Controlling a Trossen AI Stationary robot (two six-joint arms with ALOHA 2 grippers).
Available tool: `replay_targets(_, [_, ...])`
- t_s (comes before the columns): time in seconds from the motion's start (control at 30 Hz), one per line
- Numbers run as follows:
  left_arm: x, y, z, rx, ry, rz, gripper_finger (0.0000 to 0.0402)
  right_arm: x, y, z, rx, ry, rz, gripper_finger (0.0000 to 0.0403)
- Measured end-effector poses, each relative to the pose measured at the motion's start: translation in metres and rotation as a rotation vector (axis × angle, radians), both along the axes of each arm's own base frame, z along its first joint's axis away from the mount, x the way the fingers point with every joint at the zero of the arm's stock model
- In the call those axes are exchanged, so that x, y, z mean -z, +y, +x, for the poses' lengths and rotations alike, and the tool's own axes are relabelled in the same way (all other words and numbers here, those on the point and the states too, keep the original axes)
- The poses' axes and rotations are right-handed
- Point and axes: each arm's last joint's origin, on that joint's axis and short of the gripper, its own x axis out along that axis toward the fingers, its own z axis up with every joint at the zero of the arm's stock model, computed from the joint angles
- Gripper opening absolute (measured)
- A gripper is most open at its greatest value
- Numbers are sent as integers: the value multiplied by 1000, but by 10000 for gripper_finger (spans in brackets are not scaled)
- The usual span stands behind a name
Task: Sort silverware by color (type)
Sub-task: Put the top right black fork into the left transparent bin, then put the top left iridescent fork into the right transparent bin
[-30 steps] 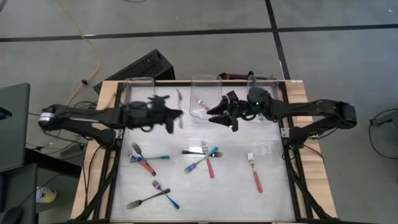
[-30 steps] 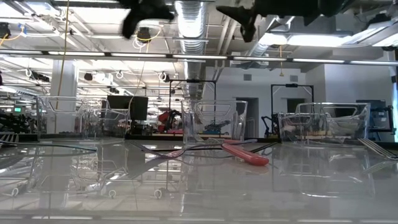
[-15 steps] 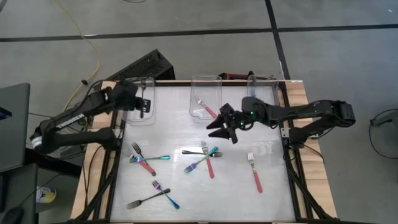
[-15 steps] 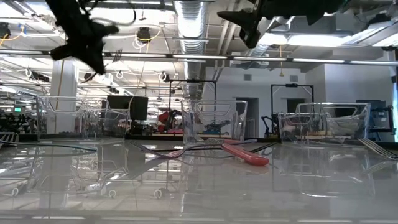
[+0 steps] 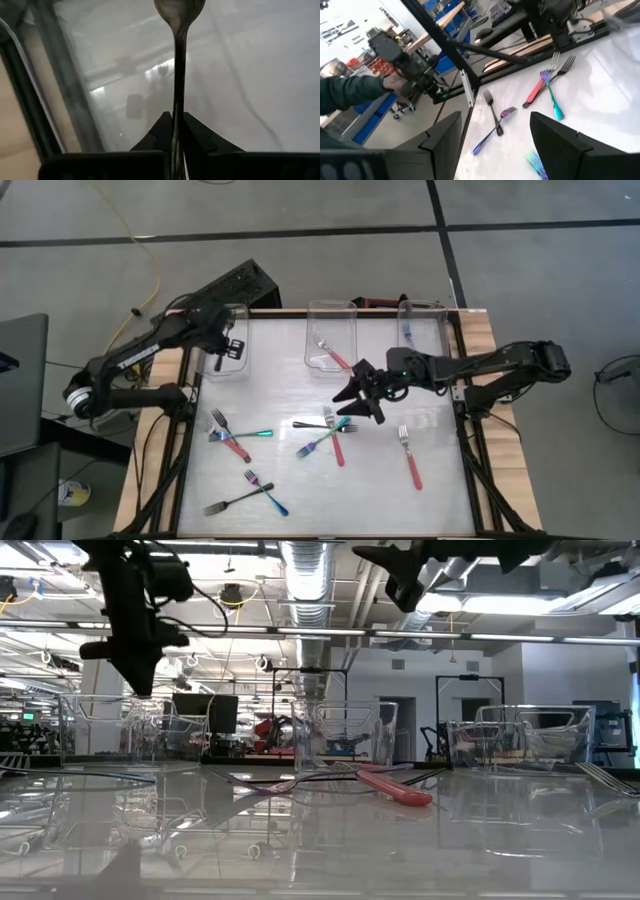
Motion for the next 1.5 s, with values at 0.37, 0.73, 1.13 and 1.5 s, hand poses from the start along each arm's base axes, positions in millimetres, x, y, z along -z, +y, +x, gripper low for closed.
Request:
replay_targets(0.37, [33, 31, 3, -27, 140, -114, 10, 2, 13, -1, -39, 26, 10, 260])
replay_targets(0.73, [42, 37, 5, -26, 177, -148, 58, 7, 17, -3, -42, 97, 48, 260])
replay_targets(1.13, [20, 38, 5, 2, 199, -158, 161, 7, 17, -3, -41, 103, 51, 260])
replay_targets(1.5, [-35, 7, 54, 282, -178, -215, 175, 8, 15, -5, -45, 115, 10, 260])
